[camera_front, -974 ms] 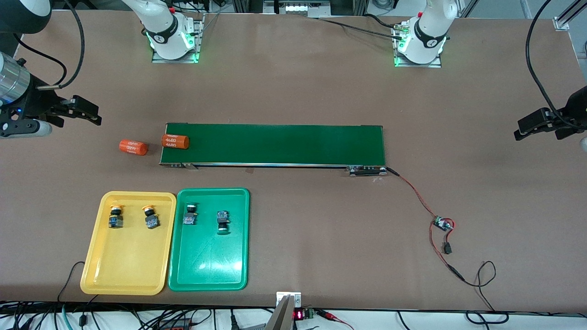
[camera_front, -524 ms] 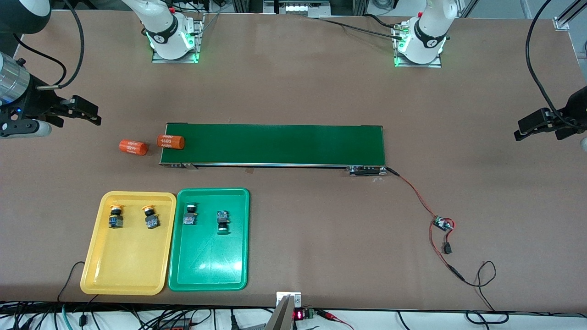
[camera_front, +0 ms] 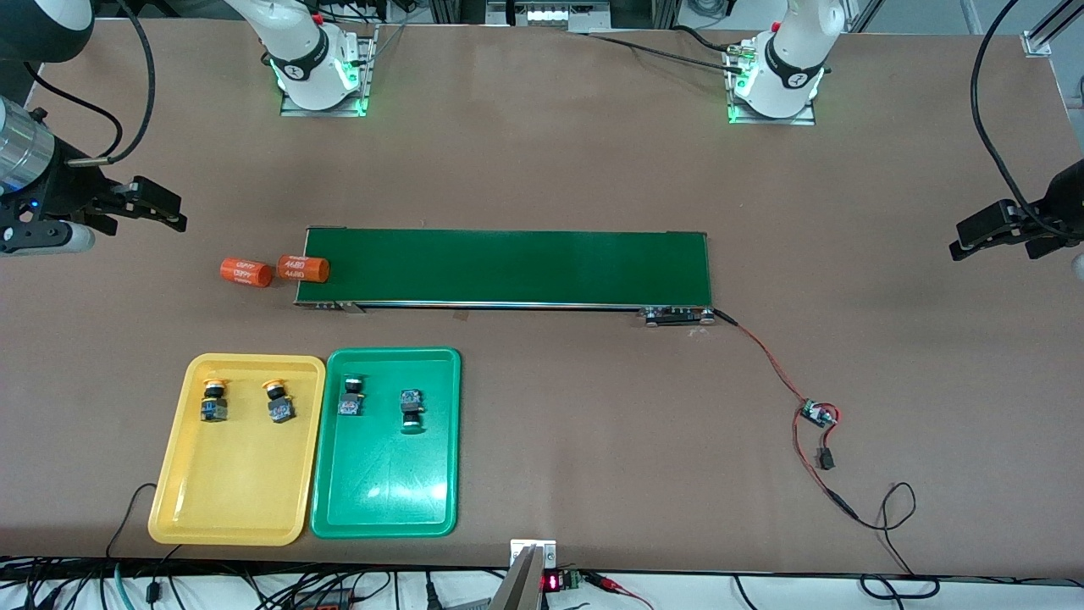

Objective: Sort buttons by color to trays

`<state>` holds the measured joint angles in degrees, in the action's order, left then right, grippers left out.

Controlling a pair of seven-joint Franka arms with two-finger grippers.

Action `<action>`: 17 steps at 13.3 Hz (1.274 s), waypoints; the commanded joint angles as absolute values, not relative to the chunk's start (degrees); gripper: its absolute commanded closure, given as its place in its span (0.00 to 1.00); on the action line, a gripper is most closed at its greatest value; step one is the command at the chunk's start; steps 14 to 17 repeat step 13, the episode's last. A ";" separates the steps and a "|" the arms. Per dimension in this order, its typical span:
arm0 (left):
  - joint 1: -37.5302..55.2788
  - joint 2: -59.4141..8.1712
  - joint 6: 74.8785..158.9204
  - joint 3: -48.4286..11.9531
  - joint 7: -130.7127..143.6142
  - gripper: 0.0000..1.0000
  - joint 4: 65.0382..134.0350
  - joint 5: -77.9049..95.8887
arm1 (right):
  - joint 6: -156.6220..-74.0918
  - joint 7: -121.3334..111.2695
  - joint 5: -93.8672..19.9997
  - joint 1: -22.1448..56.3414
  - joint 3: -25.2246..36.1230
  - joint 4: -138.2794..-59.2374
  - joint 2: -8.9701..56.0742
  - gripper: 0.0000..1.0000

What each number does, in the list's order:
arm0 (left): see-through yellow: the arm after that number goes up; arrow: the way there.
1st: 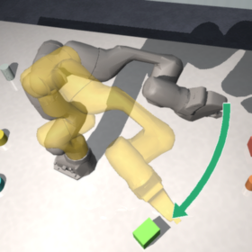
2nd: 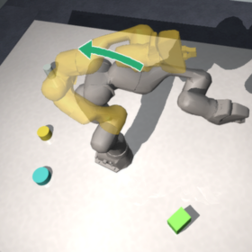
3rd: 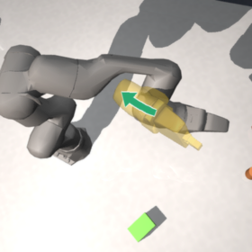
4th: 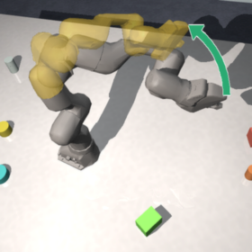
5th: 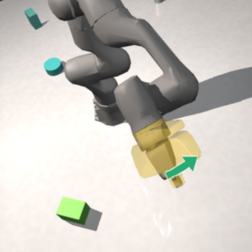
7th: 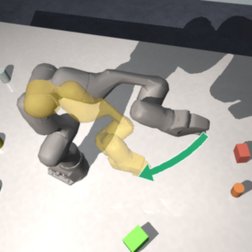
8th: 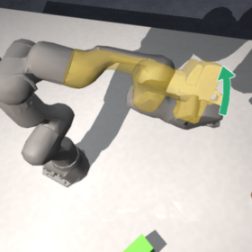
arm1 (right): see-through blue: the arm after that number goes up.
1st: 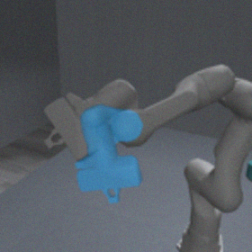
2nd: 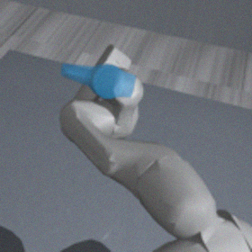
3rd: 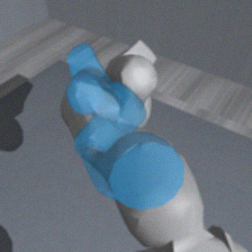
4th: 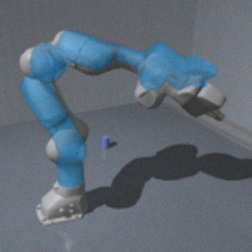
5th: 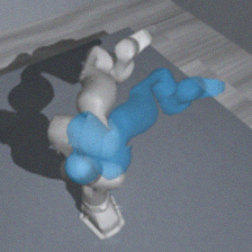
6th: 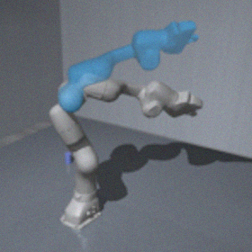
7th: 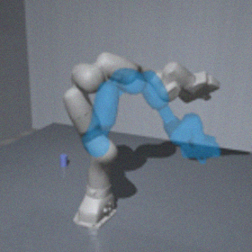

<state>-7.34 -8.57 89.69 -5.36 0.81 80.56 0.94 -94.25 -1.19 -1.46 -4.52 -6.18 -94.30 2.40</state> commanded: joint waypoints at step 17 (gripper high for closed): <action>-7.29 -8.17 89.91 -5.54 -0.09 0.00 80.51 1.41 | -93.96 -2.11 -2.64 -4.83 -6.15 -91.67 3.96 0.00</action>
